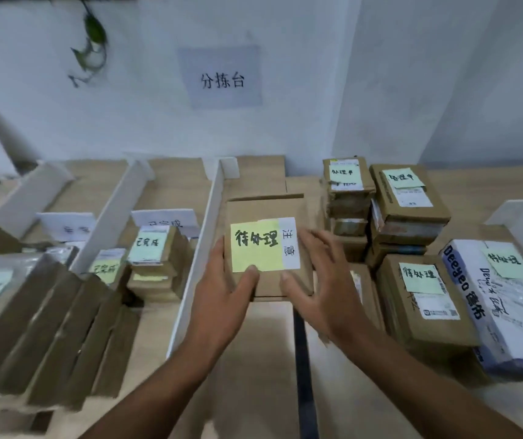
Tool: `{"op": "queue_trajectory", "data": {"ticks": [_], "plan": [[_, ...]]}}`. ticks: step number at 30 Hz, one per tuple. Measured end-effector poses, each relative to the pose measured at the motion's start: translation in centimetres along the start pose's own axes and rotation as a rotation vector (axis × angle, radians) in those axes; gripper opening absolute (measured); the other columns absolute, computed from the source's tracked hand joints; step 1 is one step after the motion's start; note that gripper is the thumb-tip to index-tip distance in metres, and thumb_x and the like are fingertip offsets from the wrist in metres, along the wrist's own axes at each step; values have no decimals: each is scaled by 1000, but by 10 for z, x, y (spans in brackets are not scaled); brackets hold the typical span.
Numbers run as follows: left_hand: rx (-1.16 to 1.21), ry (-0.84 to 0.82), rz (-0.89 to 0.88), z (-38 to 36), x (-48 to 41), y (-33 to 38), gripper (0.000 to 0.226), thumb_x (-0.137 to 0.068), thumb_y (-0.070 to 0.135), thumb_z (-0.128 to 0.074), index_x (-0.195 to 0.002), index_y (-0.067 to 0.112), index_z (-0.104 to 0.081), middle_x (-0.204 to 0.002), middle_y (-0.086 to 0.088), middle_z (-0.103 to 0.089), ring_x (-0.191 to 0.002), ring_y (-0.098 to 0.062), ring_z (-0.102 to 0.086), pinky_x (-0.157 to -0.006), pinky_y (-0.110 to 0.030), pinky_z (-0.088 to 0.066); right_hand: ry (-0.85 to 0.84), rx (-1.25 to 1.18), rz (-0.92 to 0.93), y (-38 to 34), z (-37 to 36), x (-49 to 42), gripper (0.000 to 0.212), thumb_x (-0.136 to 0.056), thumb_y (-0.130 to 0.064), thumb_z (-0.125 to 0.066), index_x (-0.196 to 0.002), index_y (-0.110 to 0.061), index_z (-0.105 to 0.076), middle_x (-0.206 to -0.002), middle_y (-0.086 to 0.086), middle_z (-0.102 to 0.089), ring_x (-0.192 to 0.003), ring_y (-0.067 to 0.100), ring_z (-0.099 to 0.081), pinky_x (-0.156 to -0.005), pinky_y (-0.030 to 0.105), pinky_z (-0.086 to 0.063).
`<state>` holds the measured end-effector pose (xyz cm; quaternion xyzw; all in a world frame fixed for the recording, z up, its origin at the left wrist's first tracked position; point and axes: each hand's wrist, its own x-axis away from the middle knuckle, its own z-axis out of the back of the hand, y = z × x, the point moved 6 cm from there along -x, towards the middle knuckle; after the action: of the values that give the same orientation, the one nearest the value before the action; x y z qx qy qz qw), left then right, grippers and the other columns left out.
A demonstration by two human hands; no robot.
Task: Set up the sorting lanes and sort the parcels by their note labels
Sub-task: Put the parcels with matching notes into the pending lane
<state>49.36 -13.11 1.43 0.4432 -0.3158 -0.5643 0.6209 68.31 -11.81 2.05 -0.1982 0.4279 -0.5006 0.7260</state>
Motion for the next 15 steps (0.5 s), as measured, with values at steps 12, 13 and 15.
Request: {"op": "queue_trajectory", "data": {"ticks": [12, 13, 15], "plan": [[-110, 448, -105, 314, 126, -1, 56, -86, 42, -61, -127, 73, -37, -119, 44, -58, -108, 17, -57, -76, -9, -45, -93, -220, 400, -275, -157, 14, 68, -85, -36, -62, -145, -7, -50, -138, -5, -33, -130, 18, -46, -110, 28, -40], [-118, 481, -113, 342, 141, -7, 57, -86, 40, -61, -125, 74, -38, -118, 43, -59, -107, 17, -58, -75, -7, -45, -99, -230, 425, -299, -176, 21, 67, -86, -36, -62, -145, -7, -50, -138, -3, -34, -129, 16, -46, -109, 24, -39], [-120, 534, -113, 391, 165, -22, 56, -87, 39, -61, -129, 70, -39, -118, 39, -62, -107, 13, -61, -76, -3, -44, -117, -264, 437, -339, -213, 36, 67, -85, -39, -63, -145, -11, -51, -138, -5, -35, -129, 6, -44, -106, 12, -34]]}}
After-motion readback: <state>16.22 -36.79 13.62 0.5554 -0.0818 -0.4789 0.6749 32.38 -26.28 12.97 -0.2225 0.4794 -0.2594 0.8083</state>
